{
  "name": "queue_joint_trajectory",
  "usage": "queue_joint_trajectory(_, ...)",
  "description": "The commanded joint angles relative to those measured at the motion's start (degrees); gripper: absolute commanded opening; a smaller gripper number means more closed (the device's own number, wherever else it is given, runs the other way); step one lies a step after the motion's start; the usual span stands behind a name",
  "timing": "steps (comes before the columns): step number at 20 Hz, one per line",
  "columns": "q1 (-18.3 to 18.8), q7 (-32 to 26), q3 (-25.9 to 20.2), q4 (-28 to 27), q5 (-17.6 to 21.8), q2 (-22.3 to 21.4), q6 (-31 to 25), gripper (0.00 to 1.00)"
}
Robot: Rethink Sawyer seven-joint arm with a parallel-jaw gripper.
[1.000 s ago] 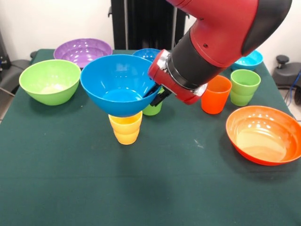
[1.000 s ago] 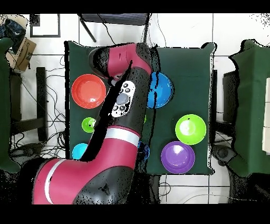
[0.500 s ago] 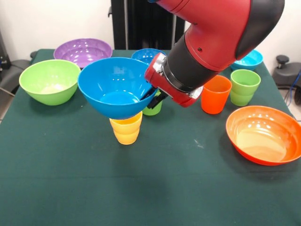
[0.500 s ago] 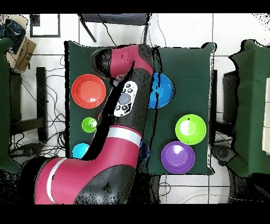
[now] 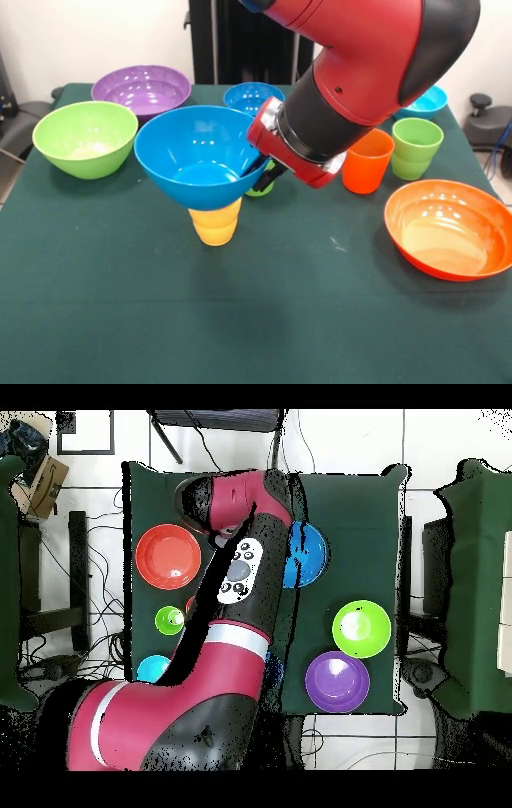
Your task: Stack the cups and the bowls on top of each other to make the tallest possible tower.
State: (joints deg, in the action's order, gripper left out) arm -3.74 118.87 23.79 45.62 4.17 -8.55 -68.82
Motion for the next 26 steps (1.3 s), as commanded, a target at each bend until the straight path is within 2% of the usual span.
queue_joint_trajectory(1, 0.8, 10.1, -5.2, 2.8, -1.1, 3.5, 3.9, 0.0)
queue_joint_trajectory(14, 0.8, 10.0, -5.0, 3.3, -3.1, 5.3, 6.2, 0.0)
queue_joint_trajectory(21, 0.0, 9.7, -4.5, 5.0, -3.6, 4.1, 6.0, 0.0)
queue_joint_trajectory(26, 0.1, 9.5, -4.2, 4.0, -3.7, 4.2, 5.2, 0.0)
